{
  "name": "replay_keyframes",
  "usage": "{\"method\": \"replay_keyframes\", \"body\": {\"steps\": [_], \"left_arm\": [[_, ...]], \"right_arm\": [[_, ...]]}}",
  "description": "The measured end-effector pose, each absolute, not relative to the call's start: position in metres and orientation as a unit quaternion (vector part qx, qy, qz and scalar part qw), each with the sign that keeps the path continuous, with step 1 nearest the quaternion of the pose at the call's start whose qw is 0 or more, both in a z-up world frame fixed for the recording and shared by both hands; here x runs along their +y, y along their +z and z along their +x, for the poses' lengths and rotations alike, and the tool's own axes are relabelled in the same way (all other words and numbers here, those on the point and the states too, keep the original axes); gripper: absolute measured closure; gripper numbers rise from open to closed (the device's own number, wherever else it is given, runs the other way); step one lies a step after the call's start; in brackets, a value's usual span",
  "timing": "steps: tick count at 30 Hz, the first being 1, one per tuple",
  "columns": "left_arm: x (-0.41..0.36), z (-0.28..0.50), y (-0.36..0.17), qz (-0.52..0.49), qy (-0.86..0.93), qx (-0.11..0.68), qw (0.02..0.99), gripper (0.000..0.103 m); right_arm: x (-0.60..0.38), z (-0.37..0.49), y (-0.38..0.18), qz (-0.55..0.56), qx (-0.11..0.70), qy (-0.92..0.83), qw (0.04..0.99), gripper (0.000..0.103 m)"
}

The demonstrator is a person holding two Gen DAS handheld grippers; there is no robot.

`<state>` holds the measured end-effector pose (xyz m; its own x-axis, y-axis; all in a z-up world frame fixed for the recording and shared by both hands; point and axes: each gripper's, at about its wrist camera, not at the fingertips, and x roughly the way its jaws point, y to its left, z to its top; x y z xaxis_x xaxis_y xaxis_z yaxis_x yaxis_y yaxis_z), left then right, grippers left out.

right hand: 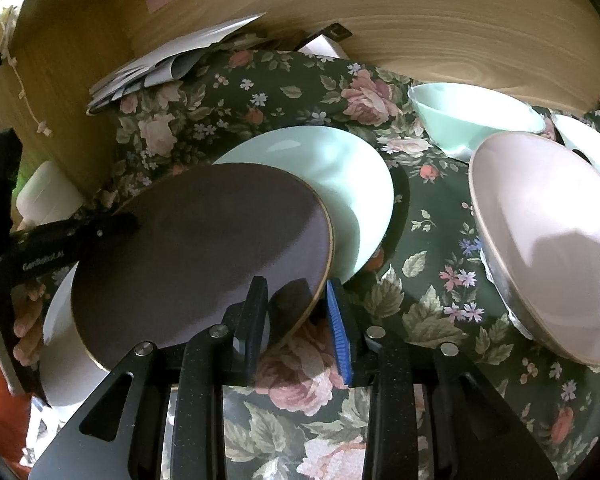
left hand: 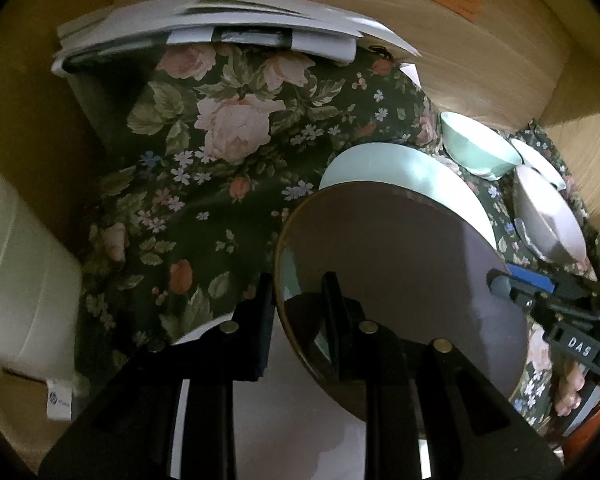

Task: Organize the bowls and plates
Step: 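Lift the dark brown plate off the white plate with both grippers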

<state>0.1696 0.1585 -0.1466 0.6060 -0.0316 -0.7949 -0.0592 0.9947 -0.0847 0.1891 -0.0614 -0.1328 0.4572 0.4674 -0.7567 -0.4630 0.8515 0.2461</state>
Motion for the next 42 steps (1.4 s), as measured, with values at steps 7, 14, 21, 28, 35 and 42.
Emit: {"method": "replay_keyframes", "body": {"steps": [7,14,21,28,35,42], "left_arm": [[0.155,0.146,-0.144,-0.061,0.011,0.439,0.896,0.08],[0.148,0.123,-0.144,-0.068,0.012,0.432,0.899,0.08],[0.144,0.107,-0.146,-0.071,0.007,0.425,0.902,0.08],[0.142,0.104,-0.148,-0.069,0.004,0.423,0.903,0.08],[0.142,0.105,-0.149,-0.074,0.003,0.426,0.902,0.08],[0.14,0.11,-0.148,-0.092,0.016,0.437,0.895,0.08]], "right_arm": [[-0.064,0.177,-0.129,0.0,0.438,0.278,0.855,0.076],[-0.067,0.162,-0.127,0.001,0.434,0.279,0.857,0.076],[-0.071,0.151,-0.128,0.001,0.433,0.283,0.856,0.076],[-0.07,0.163,-0.134,0.003,0.452,0.295,0.842,0.075],[-0.072,0.171,-0.137,0.023,0.458,0.307,0.834,0.077],[-0.08,0.164,-0.131,0.033,0.442,0.303,0.844,0.082]]}}
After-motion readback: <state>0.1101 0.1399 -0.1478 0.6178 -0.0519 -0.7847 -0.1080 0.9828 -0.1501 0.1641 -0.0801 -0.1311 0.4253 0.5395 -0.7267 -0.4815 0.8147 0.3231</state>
